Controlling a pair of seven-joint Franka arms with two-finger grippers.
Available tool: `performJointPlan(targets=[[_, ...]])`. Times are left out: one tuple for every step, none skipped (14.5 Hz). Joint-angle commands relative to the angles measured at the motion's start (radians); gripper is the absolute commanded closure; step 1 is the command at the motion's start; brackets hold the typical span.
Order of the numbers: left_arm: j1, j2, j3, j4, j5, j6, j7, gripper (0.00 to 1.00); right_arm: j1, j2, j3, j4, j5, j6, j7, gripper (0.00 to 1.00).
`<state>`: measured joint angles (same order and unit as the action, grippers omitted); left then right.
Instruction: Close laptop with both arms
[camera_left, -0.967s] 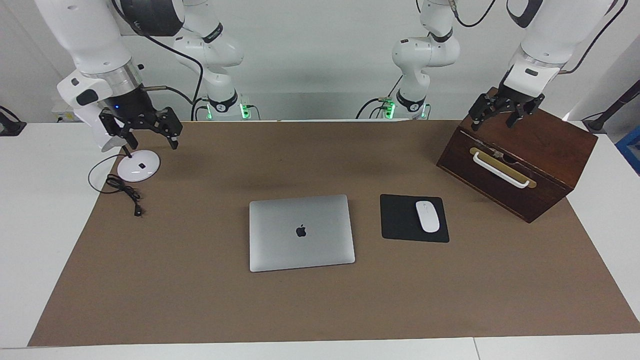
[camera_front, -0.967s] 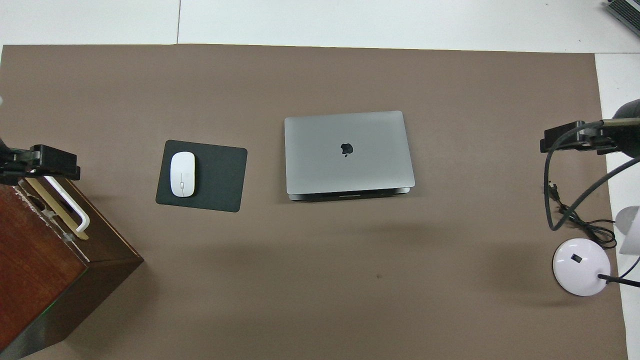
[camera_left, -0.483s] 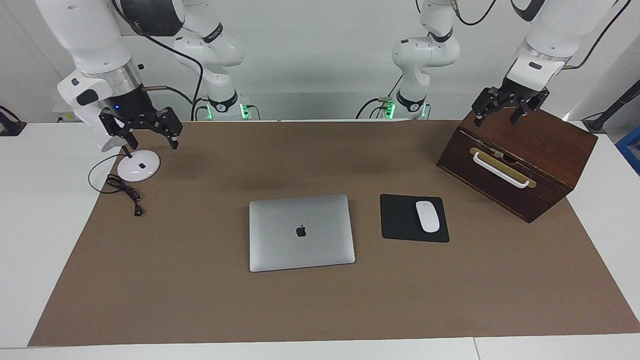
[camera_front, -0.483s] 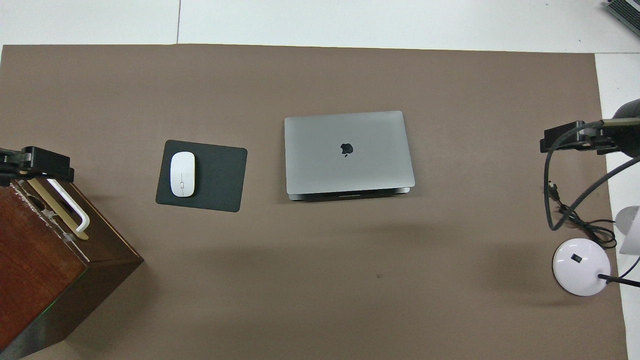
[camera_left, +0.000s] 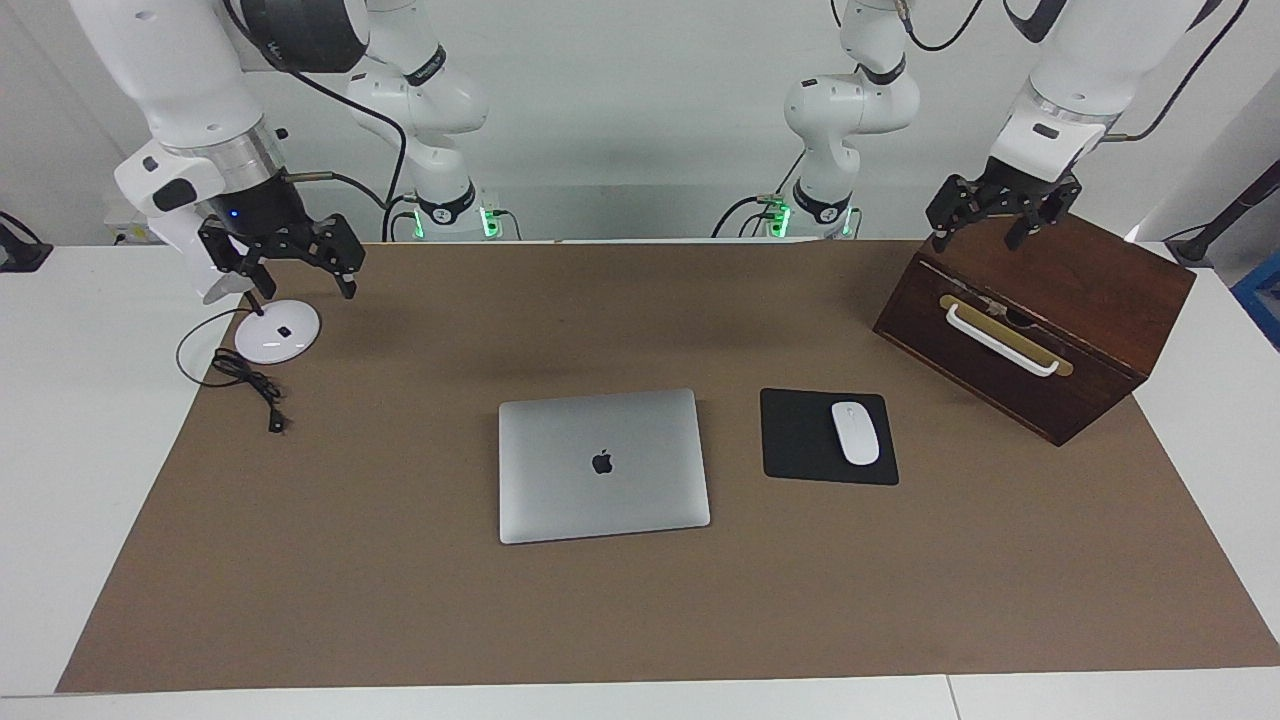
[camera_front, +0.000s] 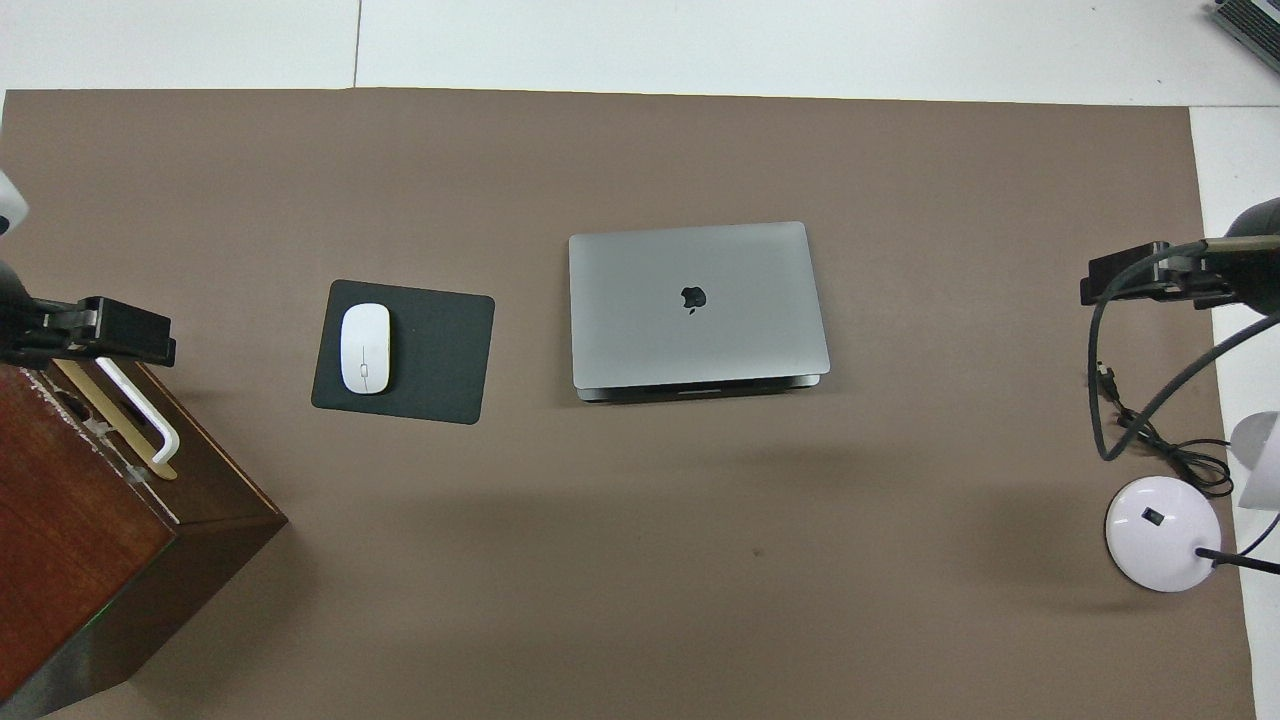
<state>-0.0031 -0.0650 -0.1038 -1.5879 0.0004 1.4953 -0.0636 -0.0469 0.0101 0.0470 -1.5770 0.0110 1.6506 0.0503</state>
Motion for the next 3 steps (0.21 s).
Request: performJointPlan(targets=[[0.018, -0.004, -0.010, -0.001, -0.002, 0.005, 0.013, 0.00, -0.028, -0.012, 0.010, -0.014, 0.015, 0.005, -0.021, 0.00], [0.017, -0.004, -0.010, -0.001, -0.002, 0.005, 0.013, 0.00, -0.028, -0.013, 0.010, -0.014, 0.015, 0.005, -0.021, 0.00], [0.017, -0.004, -0.010, -0.001, -0.002, 0.005, 0.013, 0.00, -0.027, -0.012, 0.010, -0.014, 0.015, 0.005, -0.021, 0.00]])
